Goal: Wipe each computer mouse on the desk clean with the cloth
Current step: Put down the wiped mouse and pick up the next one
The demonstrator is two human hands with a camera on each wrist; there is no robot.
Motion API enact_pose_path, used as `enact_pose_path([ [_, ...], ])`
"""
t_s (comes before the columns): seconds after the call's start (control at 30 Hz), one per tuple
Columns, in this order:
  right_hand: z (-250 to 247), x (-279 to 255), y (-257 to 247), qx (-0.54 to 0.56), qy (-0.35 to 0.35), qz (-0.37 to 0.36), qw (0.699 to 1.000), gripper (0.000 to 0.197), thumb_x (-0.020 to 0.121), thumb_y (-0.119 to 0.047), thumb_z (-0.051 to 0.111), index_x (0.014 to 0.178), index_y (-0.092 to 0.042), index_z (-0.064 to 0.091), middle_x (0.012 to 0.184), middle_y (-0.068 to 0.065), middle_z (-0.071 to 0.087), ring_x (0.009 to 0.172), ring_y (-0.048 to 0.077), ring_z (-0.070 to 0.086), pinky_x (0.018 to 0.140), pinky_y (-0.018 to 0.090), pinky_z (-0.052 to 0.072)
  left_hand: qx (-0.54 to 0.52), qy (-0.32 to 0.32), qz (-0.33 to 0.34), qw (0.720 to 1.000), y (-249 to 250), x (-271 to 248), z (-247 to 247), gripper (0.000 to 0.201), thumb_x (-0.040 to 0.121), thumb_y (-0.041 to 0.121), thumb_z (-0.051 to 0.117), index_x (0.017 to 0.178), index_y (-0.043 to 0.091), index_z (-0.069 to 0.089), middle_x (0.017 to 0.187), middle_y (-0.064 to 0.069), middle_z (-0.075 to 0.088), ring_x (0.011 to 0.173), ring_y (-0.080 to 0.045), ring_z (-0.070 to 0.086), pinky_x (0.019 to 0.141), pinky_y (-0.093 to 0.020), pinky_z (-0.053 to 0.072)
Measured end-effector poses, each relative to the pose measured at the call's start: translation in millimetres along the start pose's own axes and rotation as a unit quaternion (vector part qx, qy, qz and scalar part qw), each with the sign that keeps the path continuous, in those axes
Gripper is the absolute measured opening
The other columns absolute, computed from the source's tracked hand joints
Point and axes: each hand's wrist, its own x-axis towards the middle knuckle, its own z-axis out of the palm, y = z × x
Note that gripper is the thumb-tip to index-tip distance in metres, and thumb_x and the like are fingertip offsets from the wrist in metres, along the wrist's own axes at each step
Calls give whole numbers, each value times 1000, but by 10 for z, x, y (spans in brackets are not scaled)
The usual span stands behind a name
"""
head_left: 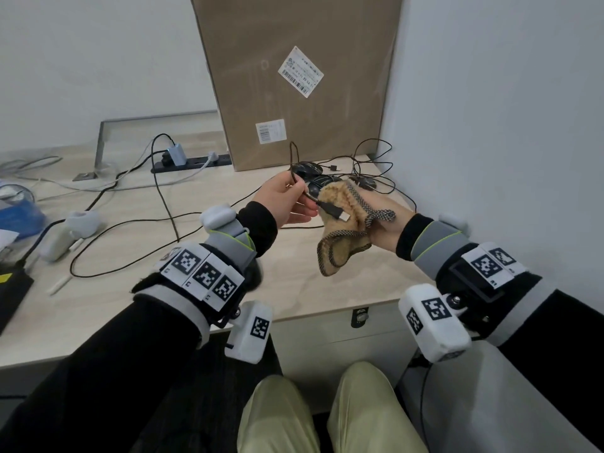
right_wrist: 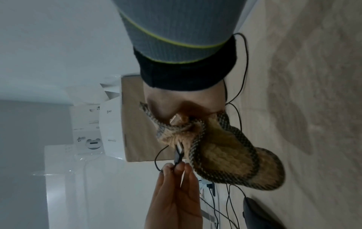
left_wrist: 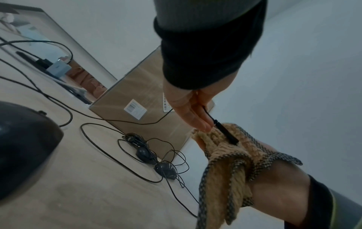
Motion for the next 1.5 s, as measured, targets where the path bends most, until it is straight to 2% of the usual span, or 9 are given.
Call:
enact_pose_path([
  [0.27,19,-91,-17,-81,-101,65,989,27,87,-35,55,102,-15,64,96,9,65,85,22,61,85,36,48,4,1,4,1000,-51,-12,5,21,99,11,45,78,11,48,43,0,62,39,-8,61,44,-19,54],
  [0.5,126,-32,88,-105,-100,16,989,19,90,8,45,97,-3,59,78,9,70,65,13,68,62,23,57,0,4,-11,1000,-71,-50,-17,22,98,9,47,77,9,51,43,-1,63,39,-8,62,45,-18,55],
  [0.67,221,14,105,-148,-34,2,988,6,87,-7,60,90,-3,64,71,5,68,57,11,63,51,19,52,-32,45,-39,998,-135,-85,-156,25,99,9,43,75,11,48,45,0,63,40,-7,63,44,-17,54],
  [0.77,259,87,152,-210,15,-35,977,32,77,-29,73,95,-3,67,83,10,67,68,18,59,66,26,51,-90,55,-64,992,-139,-136,-266,25,101,12,37,78,12,45,62,-5,69,48,-10,67,53,-22,56],
  [0.87,291,115,209,-202,10,-28,979,42,73,-44,73,93,-8,68,89,11,68,81,24,60,84,41,50,-131,111,-82,982,-82,-159,-504,25,102,9,34,79,12,45,52,-3,68,45,-13,65,50,-24,56],
  [1.1,328,181,257,-214,29,4,976,12,86,-24,64,82,-12,65,77,6,67,63,19,58,55,23,50,9,182,-191,964,-212,-205,-1085,27,101,11,31,83,14,52,69,-6,49,61,-18,51,55,-27,47],
  [1.23,458,280,392,-289,22,56,955,18,85,-20,65,69,-15,59,63,2,62,53,15,57,46,20,48,24,156,-298,942,-482,-270,-1087,23,98,9,42,76,8,48,72,-7,41,60,-20,45,37,-28,49],
  [1.37,665,448,585,-393,4,77,916,17,78,-30,68,80,-14,63,86,10,64,82,28,61,83,41,53,53,157,-343,925,-630,-279,-1044,26,97,4,45,71,5,40,73,-8,37,60,-23,43,53,-36,44],
  [1.5,938,516,747,-434,-29,75,897,23,86,-22,61,99,-3,57,99,11,57,103,29,56,100,41,44,3,145,-351,925,-686,-224,-1036,26,99,5,39,73,2,43,72,-10,44,60,-24,48,68,-38,53],
])
